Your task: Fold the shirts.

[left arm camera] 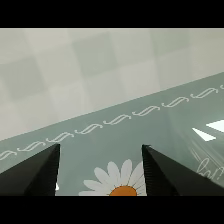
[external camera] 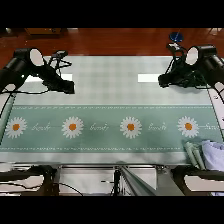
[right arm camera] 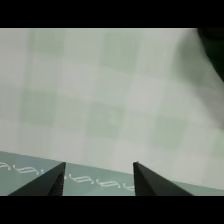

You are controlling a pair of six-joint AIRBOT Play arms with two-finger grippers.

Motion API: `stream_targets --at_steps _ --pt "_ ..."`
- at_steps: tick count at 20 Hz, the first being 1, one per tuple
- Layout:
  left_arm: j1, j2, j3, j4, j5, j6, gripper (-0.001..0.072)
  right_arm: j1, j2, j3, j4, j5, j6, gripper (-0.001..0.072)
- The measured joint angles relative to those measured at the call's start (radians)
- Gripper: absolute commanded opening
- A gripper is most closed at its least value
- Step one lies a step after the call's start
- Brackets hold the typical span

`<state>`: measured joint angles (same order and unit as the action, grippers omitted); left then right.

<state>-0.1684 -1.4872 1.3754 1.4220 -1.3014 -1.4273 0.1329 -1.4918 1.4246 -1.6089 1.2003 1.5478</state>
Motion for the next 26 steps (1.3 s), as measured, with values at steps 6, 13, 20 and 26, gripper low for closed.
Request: stream_targets --at_steps 6,13,20,26 --pt "0.017 0.000 0.001 0.000 0.013 0.021 0.0609 -0.042 -0.004 0.107 -0.274 -0.154 0.051 0.0591" --pt "0.031 0.002 0.003 0.000 0.015 0.032 0.0609 -0.321 -0.098 0.225 -0.181 -0.212 0.088 0.0591" --pt "0.031 0.004 0.003 -0.004 -0.016 0.032 0.0610 -0.507 -0.246 0.239 0.118 -0.259 0.095 0.0591" --pt "0.031 0.008 0.003 -0.063 -0.033 0.031 0.0609 -0.507 -0.375 0.241 0.219 -0.322 0.094 0.0538"
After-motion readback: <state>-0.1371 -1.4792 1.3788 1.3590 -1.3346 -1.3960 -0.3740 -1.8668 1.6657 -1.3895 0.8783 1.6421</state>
